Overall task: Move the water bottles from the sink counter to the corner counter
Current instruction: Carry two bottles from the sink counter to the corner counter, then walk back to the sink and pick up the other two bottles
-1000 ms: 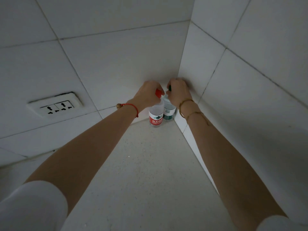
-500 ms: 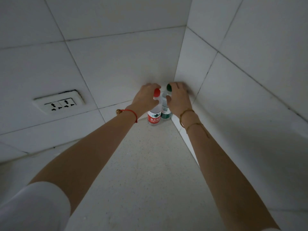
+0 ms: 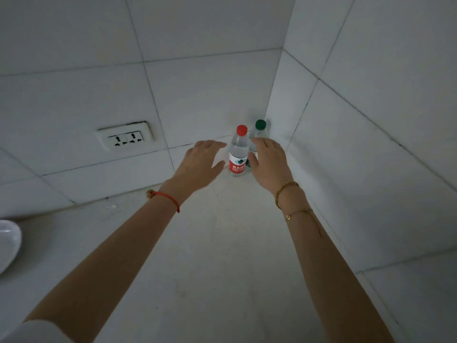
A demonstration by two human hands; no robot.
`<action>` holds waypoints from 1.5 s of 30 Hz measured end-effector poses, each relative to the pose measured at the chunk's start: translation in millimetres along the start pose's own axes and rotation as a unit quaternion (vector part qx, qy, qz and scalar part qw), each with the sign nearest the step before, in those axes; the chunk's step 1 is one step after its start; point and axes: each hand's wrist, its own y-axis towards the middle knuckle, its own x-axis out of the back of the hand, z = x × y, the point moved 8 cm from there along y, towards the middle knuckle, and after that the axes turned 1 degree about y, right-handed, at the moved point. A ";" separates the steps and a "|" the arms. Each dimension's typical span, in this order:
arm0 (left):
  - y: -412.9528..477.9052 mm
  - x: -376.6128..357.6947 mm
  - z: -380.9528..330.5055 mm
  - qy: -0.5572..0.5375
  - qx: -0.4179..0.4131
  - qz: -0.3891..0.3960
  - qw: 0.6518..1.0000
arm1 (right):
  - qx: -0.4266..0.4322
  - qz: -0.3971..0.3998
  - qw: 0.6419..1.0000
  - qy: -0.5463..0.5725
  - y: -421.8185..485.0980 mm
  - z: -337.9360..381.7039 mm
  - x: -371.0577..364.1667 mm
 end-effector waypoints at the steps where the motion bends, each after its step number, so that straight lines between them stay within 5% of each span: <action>1: -11.5 6.8 0.3 0.002 -0.006 -0.009 1.000 | 0.005 0.002 1.000 0.006 -8.5 6.3 0.5; 27: -395.8 148.2 83.0 -0.015 0.156 -0.161 0.974 | 0.178 0.137 0.971 0.081 -220.1 251.8 -18.0; 45: -659.5 191.2 111.9 0.013 0.287 -0.192 0.938 | 0.294 0.188 0.930 0.117 -395.4 421.0 -52.5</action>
